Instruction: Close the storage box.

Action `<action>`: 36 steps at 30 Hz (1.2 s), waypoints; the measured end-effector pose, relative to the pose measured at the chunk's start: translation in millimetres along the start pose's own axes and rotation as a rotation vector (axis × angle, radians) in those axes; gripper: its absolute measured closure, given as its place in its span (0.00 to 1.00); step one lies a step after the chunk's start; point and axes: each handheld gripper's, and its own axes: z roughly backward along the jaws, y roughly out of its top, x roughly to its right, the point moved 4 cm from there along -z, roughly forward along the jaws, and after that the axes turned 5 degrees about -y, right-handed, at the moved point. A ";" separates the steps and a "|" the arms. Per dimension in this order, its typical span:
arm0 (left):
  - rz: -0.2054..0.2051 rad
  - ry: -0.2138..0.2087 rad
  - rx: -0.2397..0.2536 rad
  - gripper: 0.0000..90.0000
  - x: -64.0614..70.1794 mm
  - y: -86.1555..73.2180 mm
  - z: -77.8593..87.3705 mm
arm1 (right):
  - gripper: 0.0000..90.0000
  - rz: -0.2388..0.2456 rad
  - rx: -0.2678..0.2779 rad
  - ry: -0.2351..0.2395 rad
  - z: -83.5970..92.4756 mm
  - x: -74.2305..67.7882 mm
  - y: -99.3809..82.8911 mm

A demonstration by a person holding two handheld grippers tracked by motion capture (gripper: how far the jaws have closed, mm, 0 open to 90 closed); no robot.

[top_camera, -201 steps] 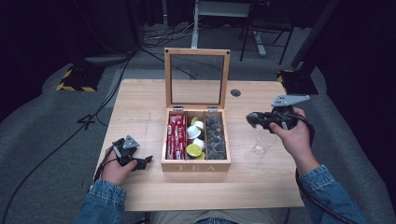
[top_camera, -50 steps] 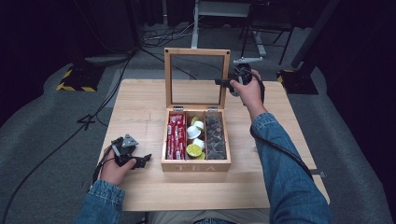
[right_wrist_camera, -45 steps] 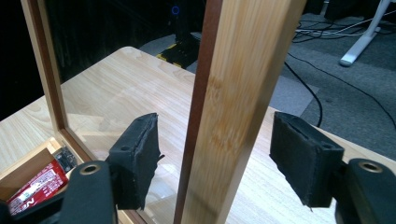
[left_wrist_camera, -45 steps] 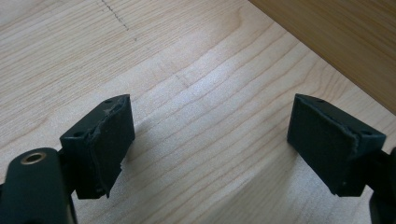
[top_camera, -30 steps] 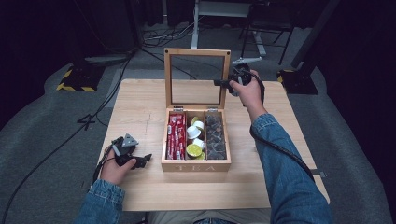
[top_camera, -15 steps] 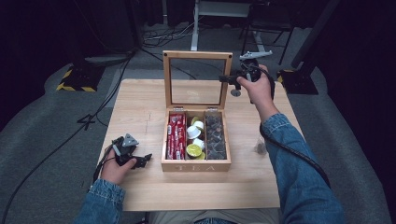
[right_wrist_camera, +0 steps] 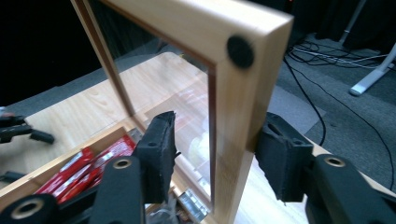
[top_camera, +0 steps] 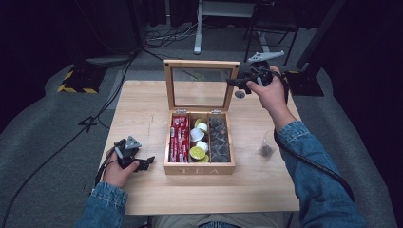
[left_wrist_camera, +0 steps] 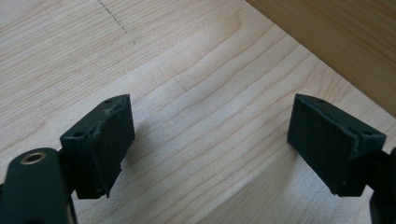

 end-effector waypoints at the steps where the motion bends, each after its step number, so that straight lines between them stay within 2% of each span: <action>1: 0.001 0.000 0.000 0.17 0.0 0.0 -0.1 | 0.57 0.003 -0.002 0.005 2.9 -1.6 0.0; 5: 0.002 0.000 -0.001 0.17 0.2 0.2 -0.2 | 0.60 0.006 0.015 0.031 14.1 -8.9 1.3; 8: 0.003 0.001 -0.001 0.17 0.2 0.2 -0.2 | 0.59 0.028 0.007 0.030 20.2 -14.0 1.1; 11: 0.004 0.001 0.000 0.17 0.3 0.2 -0.3 | 0.61 0.035 -0.008 0.047 25.0 -20.6 -2.5; 14: 0.004 0.001 0.000 0.17 0.3 0.2 -0.3 | 0.60 0.034 -0.015 0.061 29.2 -25.9 -7.4; 20: 0.004 0.001 0.000 0.17 0.3 0.2 -0.3 | 0.58 0.066 -0.025 0.079 36.8 -38.9 -18.0; 29: 0.004 0.003 0.000 0.17 0.3 0.5 -0.5 | 0.53 0.090 -0.043 0.085 44.7 -53.8 -34.7; 36: 0.002 0.006 0.000 0.17 0.2 0.6 -0.5 | 0.51 0.142 -0.058 0.087 49.4 -68.2 -51.7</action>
